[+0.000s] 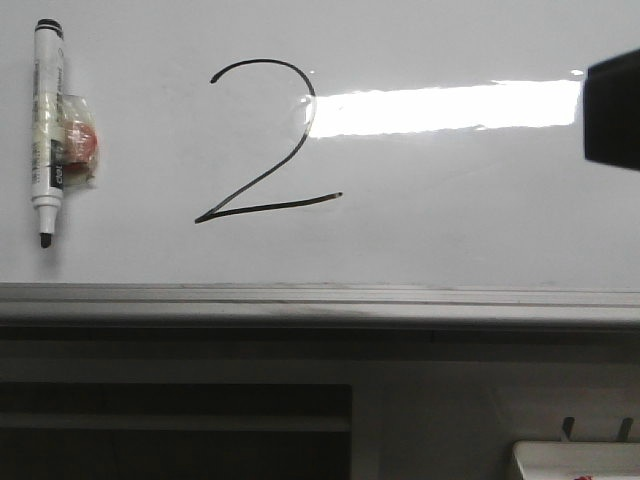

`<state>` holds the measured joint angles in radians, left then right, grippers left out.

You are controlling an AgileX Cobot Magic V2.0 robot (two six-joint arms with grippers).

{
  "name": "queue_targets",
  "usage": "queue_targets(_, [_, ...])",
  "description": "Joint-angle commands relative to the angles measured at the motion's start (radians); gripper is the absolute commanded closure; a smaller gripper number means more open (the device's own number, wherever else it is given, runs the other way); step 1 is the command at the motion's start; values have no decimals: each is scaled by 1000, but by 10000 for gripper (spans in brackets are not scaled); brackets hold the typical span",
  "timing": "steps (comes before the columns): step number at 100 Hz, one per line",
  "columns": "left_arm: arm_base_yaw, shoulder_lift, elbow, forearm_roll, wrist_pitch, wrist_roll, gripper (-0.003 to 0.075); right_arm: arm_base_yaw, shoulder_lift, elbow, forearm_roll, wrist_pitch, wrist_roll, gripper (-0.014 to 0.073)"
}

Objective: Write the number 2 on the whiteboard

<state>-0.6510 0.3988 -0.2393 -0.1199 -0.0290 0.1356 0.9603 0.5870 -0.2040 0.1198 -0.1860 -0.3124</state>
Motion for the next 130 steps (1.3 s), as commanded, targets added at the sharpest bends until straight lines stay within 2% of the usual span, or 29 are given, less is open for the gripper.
queue_targets(1, [0,1,-25,9,-75,-8,741,-6,-3,-19,4,-90,-9,657])
queue_targets(101, [1,1,7,8,-92,-8,741,-15,-1,-19,18,-102,-9,657])
queue_targets(109, [43,-1,12,8,-93,-8,741,-15,-1,-19,18,-100,-9,657])
queue_targets(130, [277,-92,45,112,-94,-8,741,-15,-1,-19,18,-99,-9,657])
